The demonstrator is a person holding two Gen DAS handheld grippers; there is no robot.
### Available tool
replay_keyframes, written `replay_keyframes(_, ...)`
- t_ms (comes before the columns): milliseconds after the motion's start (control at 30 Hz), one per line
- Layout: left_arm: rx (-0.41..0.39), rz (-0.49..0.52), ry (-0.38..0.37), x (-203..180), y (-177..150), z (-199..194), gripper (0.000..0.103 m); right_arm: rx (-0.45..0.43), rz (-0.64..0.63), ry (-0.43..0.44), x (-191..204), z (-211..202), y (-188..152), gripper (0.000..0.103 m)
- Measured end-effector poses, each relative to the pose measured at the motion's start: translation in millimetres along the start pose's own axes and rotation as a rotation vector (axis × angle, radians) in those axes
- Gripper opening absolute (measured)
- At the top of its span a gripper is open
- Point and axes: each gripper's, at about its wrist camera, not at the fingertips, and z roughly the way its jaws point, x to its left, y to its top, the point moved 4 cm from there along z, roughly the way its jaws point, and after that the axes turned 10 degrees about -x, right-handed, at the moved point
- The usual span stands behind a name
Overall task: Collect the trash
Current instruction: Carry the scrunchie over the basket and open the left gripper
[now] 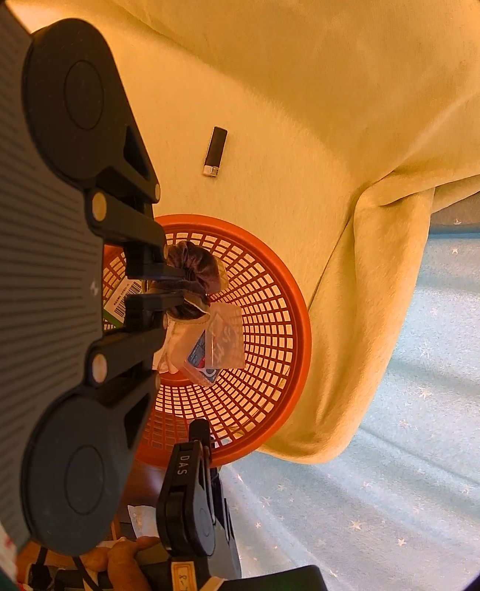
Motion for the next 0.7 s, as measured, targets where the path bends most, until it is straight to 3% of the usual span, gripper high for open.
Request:
replay_keyframes(467, 0.007, 0.006, -0.007, -6.1, 1.9, 10.2, 0.005, -0.002, -0.001, 0.005, 1.6, -0.5, -0.3, 0.010)
replay_keyframes(567, 0.011, -0.001, -0.008, -6.1, 3.1, 12.2, 0.011, -0.002, -0.001, 0.005, 1.6, -0.4, -0.2, 0.010)
replay_keyframes(700, -0.004, 0.014, -0.006, -7.0, 5.8, 12.0, 0.028, -0.002, -0.001, 0.003, 1.4, -0.4, -1.2, 0.010)
